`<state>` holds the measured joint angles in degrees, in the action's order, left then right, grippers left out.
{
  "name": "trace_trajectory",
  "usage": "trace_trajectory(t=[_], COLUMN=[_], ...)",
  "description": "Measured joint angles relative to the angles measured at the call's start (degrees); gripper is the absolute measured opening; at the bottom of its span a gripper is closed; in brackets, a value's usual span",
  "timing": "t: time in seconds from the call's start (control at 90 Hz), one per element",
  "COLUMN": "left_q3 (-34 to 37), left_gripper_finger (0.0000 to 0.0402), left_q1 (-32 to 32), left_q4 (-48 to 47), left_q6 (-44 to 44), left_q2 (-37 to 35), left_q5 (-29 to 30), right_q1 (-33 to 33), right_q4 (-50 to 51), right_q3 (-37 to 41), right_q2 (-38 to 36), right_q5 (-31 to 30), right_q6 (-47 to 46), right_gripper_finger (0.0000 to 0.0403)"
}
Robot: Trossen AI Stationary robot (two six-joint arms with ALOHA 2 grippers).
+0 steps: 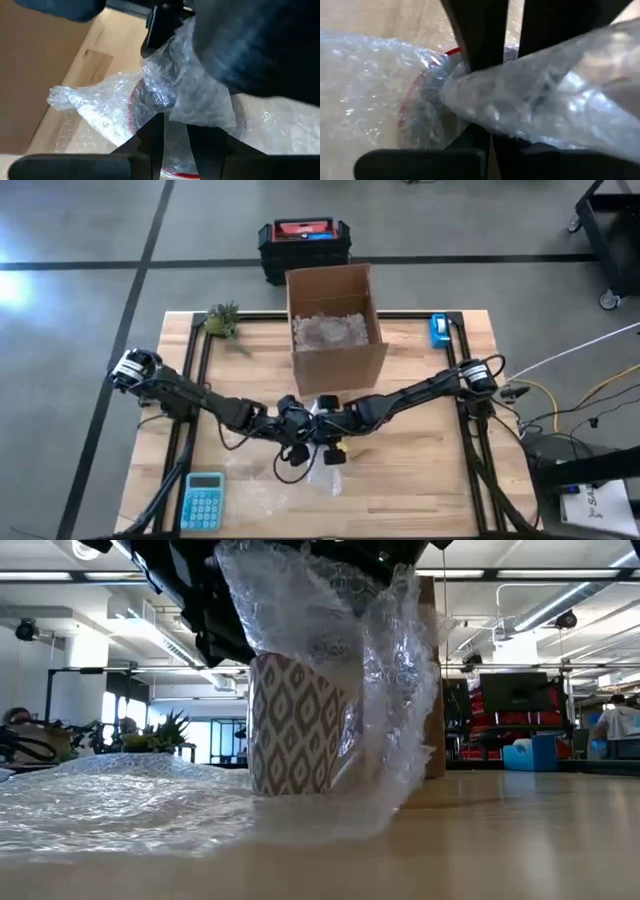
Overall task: Wrap mug
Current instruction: Wrap the gray mug with the bubble wrap
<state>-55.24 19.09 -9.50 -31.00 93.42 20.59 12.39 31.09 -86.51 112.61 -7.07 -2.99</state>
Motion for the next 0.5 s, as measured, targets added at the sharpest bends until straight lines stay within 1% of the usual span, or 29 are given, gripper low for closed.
trace_trajectory(t=[0.178, 0.278, 0.422, 0.5], left_q3=[0.0, 0.3, 0.4, 0.6], left_gripper_finger=[0.0074, 0.0074, 0.0074, 0.0074], left_q1=[0.0, 0.0, -0.1, 0.0], left_q4=[1.3, 0.2, 0.1, -0.4], left_q6=[0.3, 0.5, 0.2, 0.3], left_q2=[1.5, 1.0, 0.5, 0.7], left_q5=[0.7, 0.9, 0.7, 0.2], right_q1=[0.1, 0.1, 0.0, 0.0], right_q4=[15.2, 20.5, 21.8, 21.5], right_q3=[-5.8, -9.1, -9.7, -9.6], right_q2=[-1.0, -4.1, -5.6, -6.4], right_q5=[0.9, 0.2, -1.3, -5.7], right_q6=[-0.4, -0.4, -0.4, -0.3], right_gripper_finger=[0.0002, 0.0002, 0.0002, 0.0002])
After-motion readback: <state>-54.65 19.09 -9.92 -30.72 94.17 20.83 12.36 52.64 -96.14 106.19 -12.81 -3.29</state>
